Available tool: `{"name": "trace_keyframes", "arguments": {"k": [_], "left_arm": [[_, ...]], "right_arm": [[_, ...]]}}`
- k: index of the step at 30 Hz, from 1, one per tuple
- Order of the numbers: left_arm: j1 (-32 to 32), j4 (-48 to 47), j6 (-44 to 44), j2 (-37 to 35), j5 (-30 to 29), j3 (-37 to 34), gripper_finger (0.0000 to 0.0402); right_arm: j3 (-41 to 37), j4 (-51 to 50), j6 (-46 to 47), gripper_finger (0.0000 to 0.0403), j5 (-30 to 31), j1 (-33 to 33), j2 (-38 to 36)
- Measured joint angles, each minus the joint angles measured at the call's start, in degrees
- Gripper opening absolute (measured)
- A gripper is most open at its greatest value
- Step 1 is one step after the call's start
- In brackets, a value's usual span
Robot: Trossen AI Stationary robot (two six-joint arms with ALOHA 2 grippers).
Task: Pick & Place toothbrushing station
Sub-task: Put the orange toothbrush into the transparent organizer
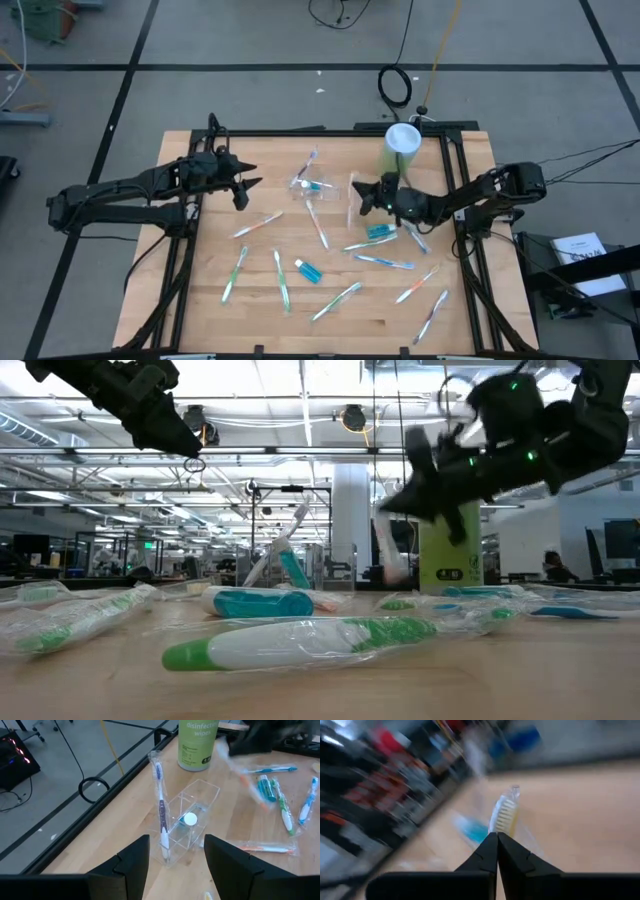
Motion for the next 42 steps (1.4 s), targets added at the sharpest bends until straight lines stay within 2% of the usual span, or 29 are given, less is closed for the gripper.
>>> {"name": "trace_keyframes", "arguments": {"k": [2, 5, 9, 12, 15, 21, 26, 36, 42], "left_arm": [[0.0, 0.0, -0.6, 0.0, 0.0, 0.0, 0.0196], [0.0, 0.02, -1.14, 0.0, 0.0, 0.0, 0.0196], [0.0, 0.85, -1.21, 0.0, 0.0, 0.0, 0.0196], [0.0, 2.01, -1.21, -0.02, 0.02, 0.0, 0.0196], [0.0, 2.62, -1.19, -0.02, 0.02, 0.0, 0.0196], [0.0, 3.13, -1.01, -0.02, 0.02, 0.0, 0.0196], [0.0, 3.1, -1.08, -0.02, 0.02, 0.0, 0.0196], [0.0, 3.09, -1.01, -0.02, 0.02, 0.0, 0.0196], [0.0, 3.08, -1.05, -0.02, 0.02, 0.0, 0.0196]], "right_arm": [[1.27, 5.92, -6.46, 0.0001, 0.03, 0.16, 0.0], [5.76, 7.36, -15.3, 0.0001, -0.09, 0.16, -0.01], [15.06, -1.03, -27.61, 0.0, -1.23, -0.04, 0.52], [20.27, -7.23, -35.78, 0.0, 2.62, -0.33, 1.07], [22.75, -8.64, -42.71, 0.0, 6.02, -1.2, 0.89], [22.76, -9.96, -42.75, 0.0, 5.79, -5.11, 1.66], [22.69, -7.27, -39.92, 0.0, 2.83, -7.37, 7.16], [22.71, -3.9, -38.15, 0.0, 2.83, -7.75, 15.12], [22.71, -4.71, -36.75, 0.0, -1.3, -6.99, 16.09]]}}
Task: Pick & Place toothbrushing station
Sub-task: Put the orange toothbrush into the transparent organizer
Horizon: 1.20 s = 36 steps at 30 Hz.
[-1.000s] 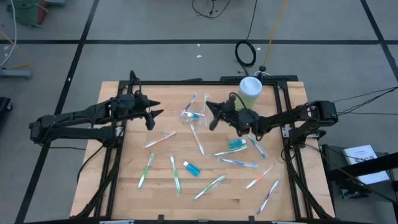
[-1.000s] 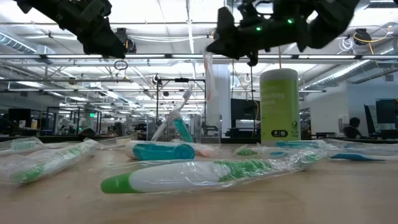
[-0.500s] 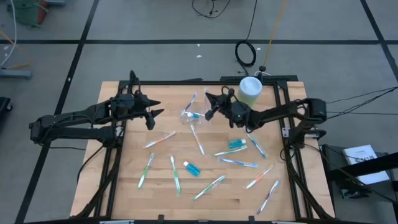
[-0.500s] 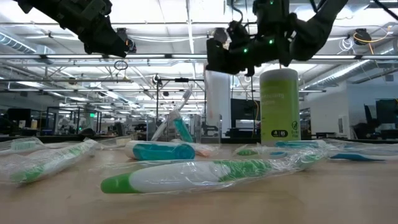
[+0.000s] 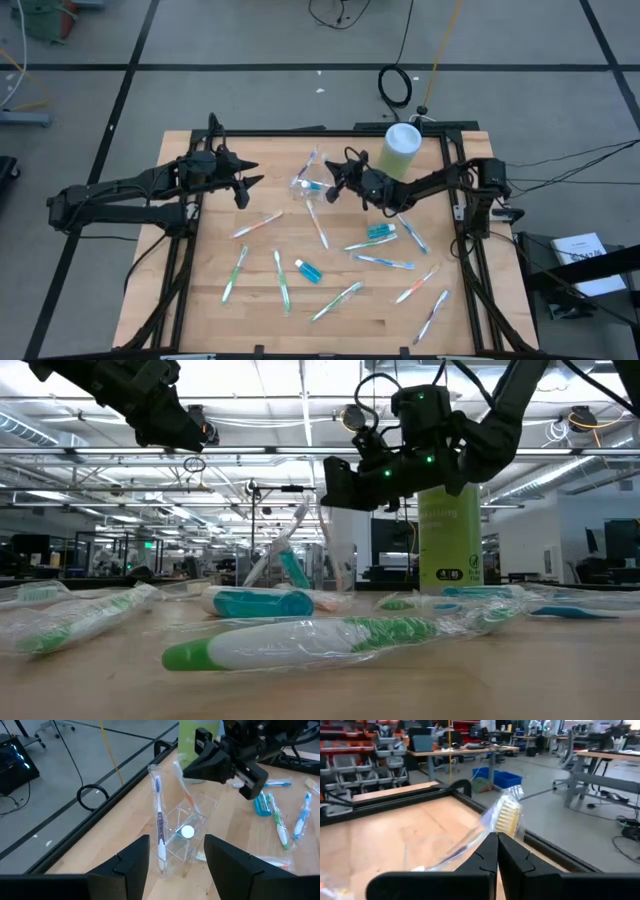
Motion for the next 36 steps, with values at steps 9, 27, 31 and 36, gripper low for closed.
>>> {"name": "trace_keyframes", "arguments": {"k": [9, 27, 31, 36], "left_arm": [[0.0, -0.07, -1.51, 0.0, 0.09, 0.0, 0.0196], [0.0, -0.61, -6.32, 0.0, 2.75, 0.0, 0.0196], [-0.07, -0.61, -6.24, 0.0, 7.52, 0.0, 0.0196], [-1.25, -2.45, -6.23, 0.61, 11.11, 0.04, 0.0195]], "right_arm": [[0.0, -1.6, -0.02, 0.0019, 3.39, 1.38, -0.04], [-0.24, -29.62, 10.95, 0.0163, 8.85, 6.66, -12.92], [-0.3, -41.2, 16.65, 0.0171, 8.72, 8.53, -15.4], [-0.31, -48.84, 22.76, 0.0168, 8.66, 10.48, -15.46]]}}
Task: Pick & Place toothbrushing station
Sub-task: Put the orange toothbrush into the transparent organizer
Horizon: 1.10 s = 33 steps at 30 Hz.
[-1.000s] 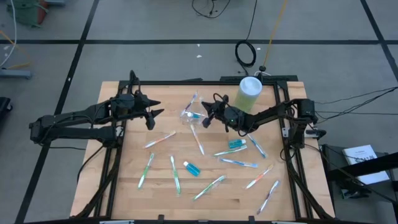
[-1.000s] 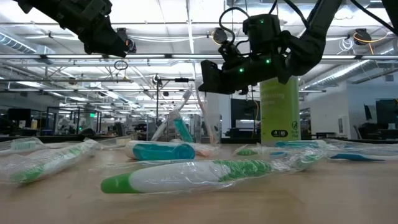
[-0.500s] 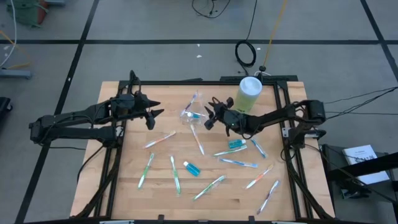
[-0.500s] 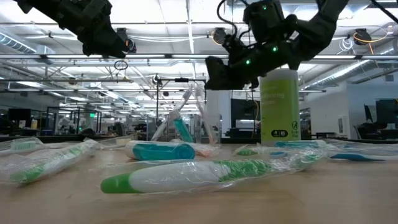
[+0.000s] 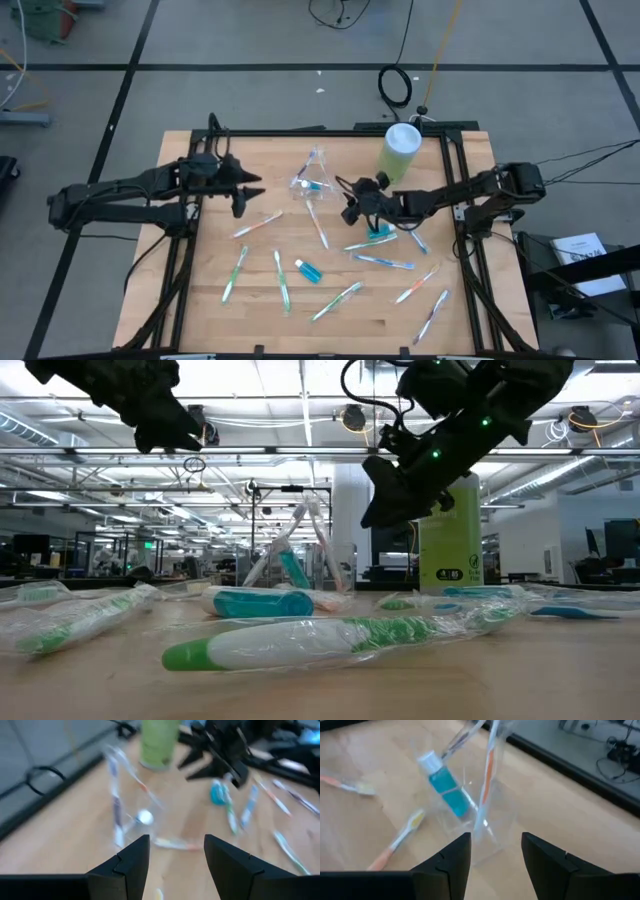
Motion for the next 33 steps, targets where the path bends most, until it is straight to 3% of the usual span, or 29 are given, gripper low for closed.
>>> {"name": "trace_keyframes", "arguments": {"k": [4, 10, 21, 33], "left_arm": [[-3.01, -4.02, -1.21, 3.4, 2.97, -0.21, 0.0195], [-6.05, -3.51, -3.25, 11.24, -0.21, -0.66, 0.0195], [-7.25, -3.53, -7.14, 25.94, -0.16, -0.66, 0.0195], [-7.12, 3.39, -10.38, 40.1, -0.69, -0.66, 0.0195]], "right_arm": [[0.02, -3.38, 2.49, 0.0168, -1.34, 0.8, 0.0], [0.02, -2.62, 2.77, 0.0168, -7.84, 0.76, -0.02], [0.02, -2.34, 2.77, 0.0166, -20.9, 0.74, -0.02], [0.02, -2.19, 2.73, 0.0166, -22.43, 0.74, -0.02]]}}
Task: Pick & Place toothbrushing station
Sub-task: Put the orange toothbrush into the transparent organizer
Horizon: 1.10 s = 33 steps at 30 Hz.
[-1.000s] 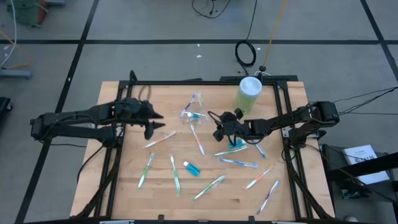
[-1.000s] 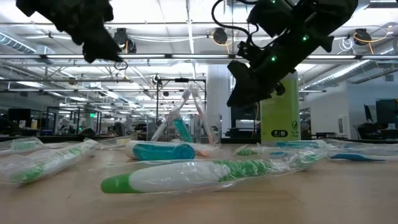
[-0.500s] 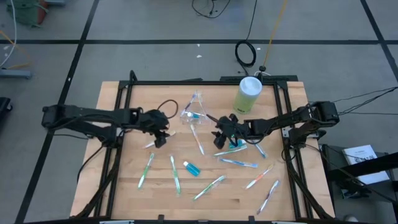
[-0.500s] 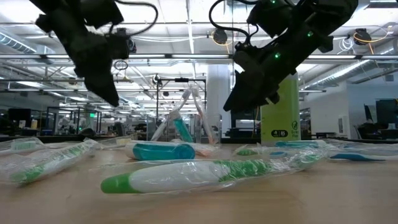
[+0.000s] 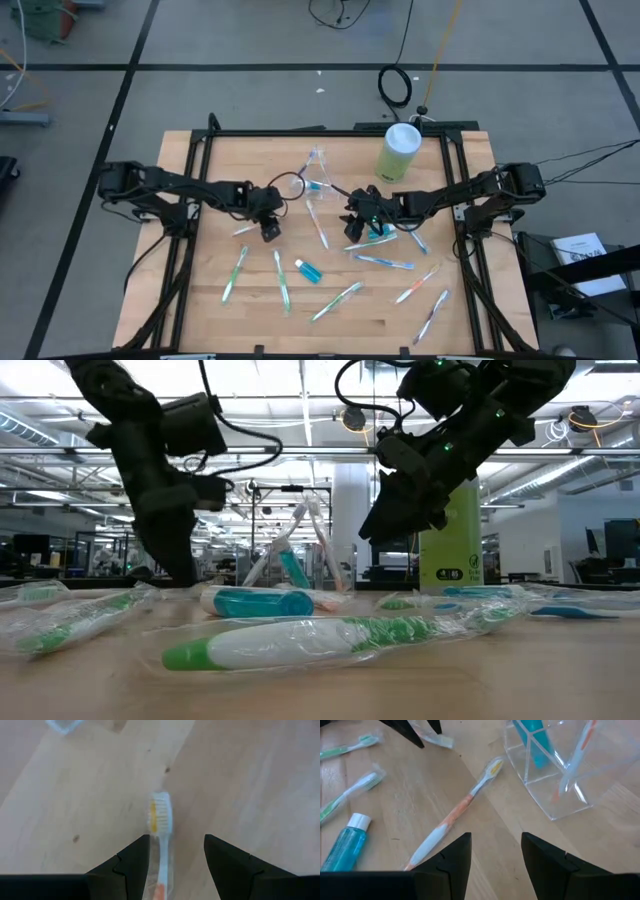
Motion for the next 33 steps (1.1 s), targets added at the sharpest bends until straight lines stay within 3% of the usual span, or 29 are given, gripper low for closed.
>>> {"name": "trace_keyframes", "arguments": {"k": [6, 16, 21, 28, 33], "left_arm": [[-0.05, 1.31, -4.32, 4.18, -5.82, 0.19, 0.0168], [0.1, 3.23, -5.52, 3.91, -7.29, -0.01, 0.0016], [0.44, 1.78, -6.03, -4.02, -2.25, 0.85, 0.0023], [-0.57, 2.19, -2.18, -20.21, -5.29, 1.36, 0.0007], [-1.19, 0.75, -0.44, -30.18, -6.41, 1.39, 0.0023]], "right_arm": [[0.0, 0.0, 0.0, 0.0166, 0.01, 0.0, 0.0], [0.0, 0.52, -0.02, 0.0166, 0.04, 0.0, 0.0], [0.0, 1.92, -0.02, 0.0165, 0.04, 0.0, 0.0], [0.0, 3.72, -0.03, 0.0166, 0.06, 0.0, 0.0], [0.0, 3.89, -0.02, 0.0165, 0.06, -0.02, 0.02]]}}
